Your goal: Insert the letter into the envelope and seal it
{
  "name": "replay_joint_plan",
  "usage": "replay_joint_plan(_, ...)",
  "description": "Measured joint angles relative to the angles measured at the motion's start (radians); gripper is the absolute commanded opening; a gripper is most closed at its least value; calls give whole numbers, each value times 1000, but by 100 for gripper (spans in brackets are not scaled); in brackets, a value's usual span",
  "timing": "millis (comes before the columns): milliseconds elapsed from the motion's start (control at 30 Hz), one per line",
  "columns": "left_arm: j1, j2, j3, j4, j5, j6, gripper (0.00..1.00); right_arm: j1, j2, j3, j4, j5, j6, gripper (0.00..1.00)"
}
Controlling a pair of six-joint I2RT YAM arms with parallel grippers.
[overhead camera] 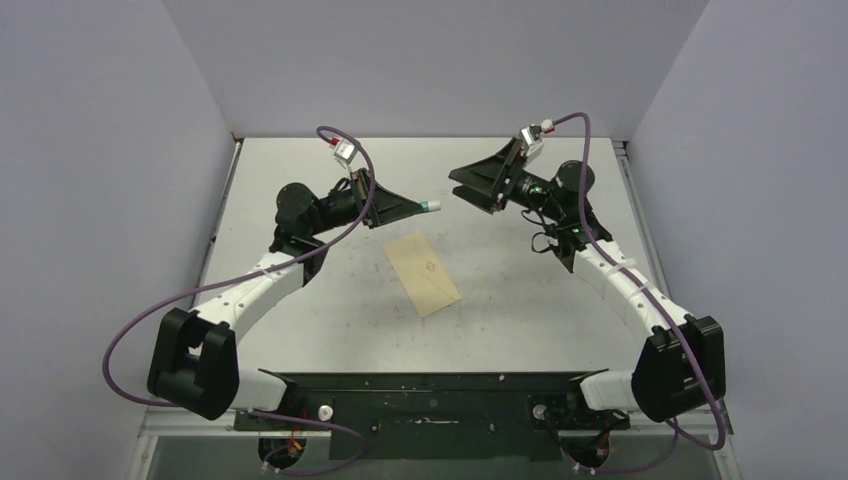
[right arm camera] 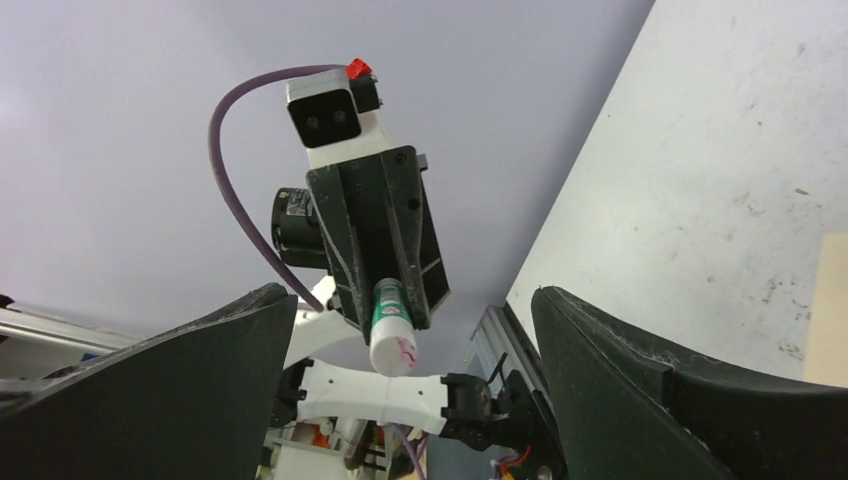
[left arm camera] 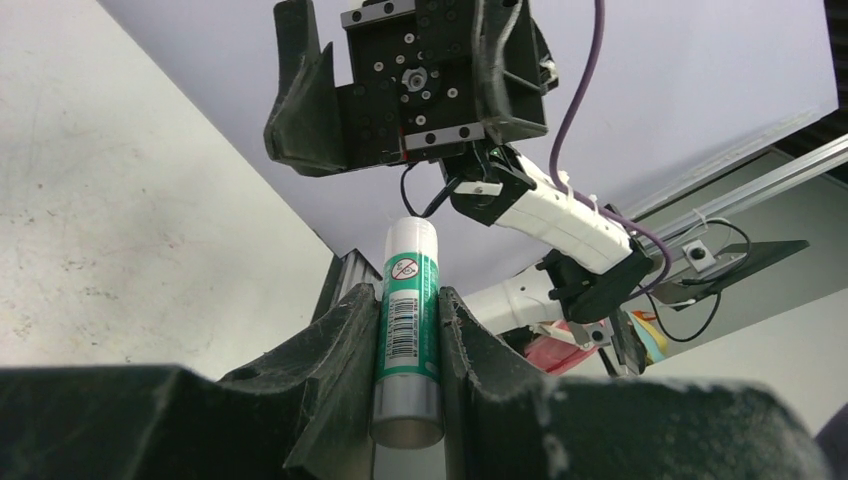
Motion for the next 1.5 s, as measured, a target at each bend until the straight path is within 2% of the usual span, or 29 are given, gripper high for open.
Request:
replay_joint_plan(267, 4, 3, 0, 47, 17, -45, 0, -1, -3, -5, -49, -56, -50, 74)
replay_joint_plan(400, 4, 8, 0, 48, 19, -49, 0, 47, 7, 5, -71, -80, -80, 55)
replay_joint_plan(600, 4, 13, 0, 47, 19, -48, 0, 80, 19, 14, -63, -108, -80, 22)
replay_joint_plan(667, 4, 16, 0, 46, 20, -50, 0, 81, 19, 15, -46, -112, -72, 16)
replay_joint_plan(733, 4, 17, 0, 48, 20, -51, 0, 80, 20, 15, -42, -114, -64, 6)
replay_joint_plan(1000, 5, 17, 1, 52, 21, -45, 0, 101, 31, 14, -9, -98, -43, 5)
replay_joint_plan(1500, -5, 13, 14, 8, -29, 30, 2, 122, 50, -32, 138, 34, 40, 5)
